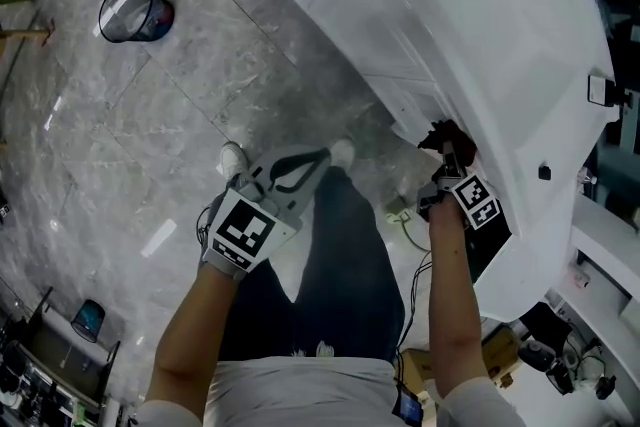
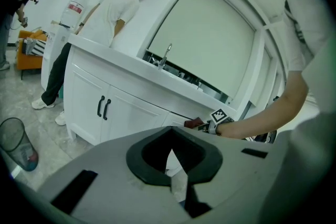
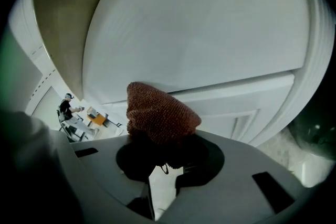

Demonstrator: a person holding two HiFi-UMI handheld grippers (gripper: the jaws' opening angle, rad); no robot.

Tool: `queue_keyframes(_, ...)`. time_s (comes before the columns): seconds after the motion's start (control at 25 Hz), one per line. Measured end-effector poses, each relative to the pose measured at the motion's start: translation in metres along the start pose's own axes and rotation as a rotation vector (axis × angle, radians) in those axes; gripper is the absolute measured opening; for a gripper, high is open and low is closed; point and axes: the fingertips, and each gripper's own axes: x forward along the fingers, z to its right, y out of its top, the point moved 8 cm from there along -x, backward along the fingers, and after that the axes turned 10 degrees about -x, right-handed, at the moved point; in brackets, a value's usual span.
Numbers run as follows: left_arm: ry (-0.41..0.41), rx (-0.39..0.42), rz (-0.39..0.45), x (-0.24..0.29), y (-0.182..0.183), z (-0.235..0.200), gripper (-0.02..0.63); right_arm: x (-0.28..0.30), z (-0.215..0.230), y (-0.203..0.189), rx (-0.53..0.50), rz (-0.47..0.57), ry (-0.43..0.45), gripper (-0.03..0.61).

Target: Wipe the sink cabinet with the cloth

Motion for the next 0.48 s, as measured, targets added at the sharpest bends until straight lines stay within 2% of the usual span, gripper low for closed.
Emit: queue_keyframes(0.48, 0.052, -0.031, 0.041, -0.011, 0.004, -0.021, 0.009, 0.046, -0.062, 0.01, -0.039, -0.027, 0.11, 0.086)
